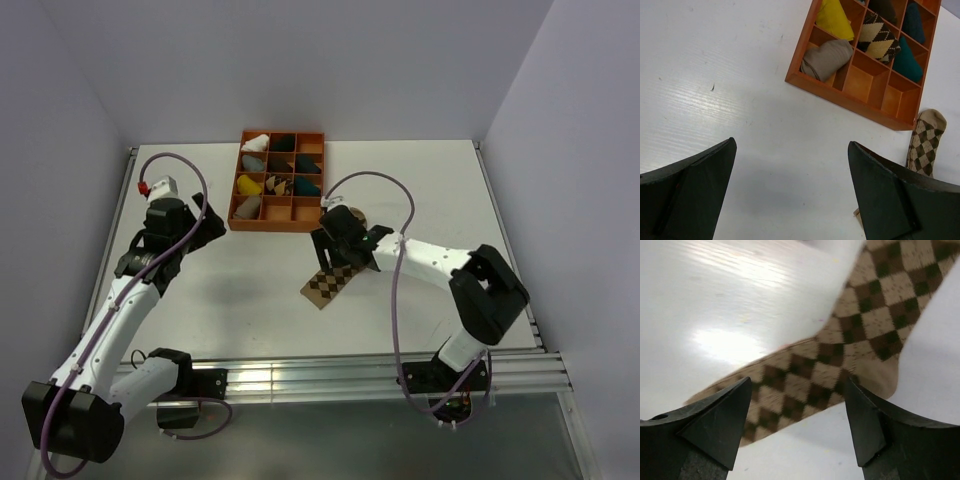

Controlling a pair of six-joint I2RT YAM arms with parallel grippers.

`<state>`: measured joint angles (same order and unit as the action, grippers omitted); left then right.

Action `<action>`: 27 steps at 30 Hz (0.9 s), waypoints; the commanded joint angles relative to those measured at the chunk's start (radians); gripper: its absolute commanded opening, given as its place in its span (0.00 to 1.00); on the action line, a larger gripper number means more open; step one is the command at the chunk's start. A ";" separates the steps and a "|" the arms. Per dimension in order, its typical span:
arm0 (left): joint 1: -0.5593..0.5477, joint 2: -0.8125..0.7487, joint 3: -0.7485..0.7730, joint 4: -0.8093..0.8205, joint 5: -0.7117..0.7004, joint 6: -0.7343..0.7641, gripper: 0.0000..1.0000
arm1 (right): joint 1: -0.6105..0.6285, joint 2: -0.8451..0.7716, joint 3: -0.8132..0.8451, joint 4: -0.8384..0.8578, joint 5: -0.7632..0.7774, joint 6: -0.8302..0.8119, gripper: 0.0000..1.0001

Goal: Roll the socks
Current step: Move the sock to the center of the board.

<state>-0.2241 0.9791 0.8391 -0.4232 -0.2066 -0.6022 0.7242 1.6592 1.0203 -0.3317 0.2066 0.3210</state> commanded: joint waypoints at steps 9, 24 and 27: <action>0.032 0.003 -0.015 0.057 0.099 0.004 0.99 | 0.248 -0.185 -0.109 0.013 -0.026 -0.123 0.40; 0.049 0.020 -0.020 0.060 0.131 0.002 0.98 | 0.386 -0.039 -0.080 -0.018 0.046 -0.206 0.43; 0.051 0.020 -0.018 0.063 0.136 0.002 0.98 | 0.392 -0.024 -0.066 -0.024 0.066 -0.198 0.45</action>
<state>-0.1799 0.9970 0.8227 -0.4007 -0.0906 -0.6029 1.1065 1.6272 0.9112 -0.3393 0.2176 0.1322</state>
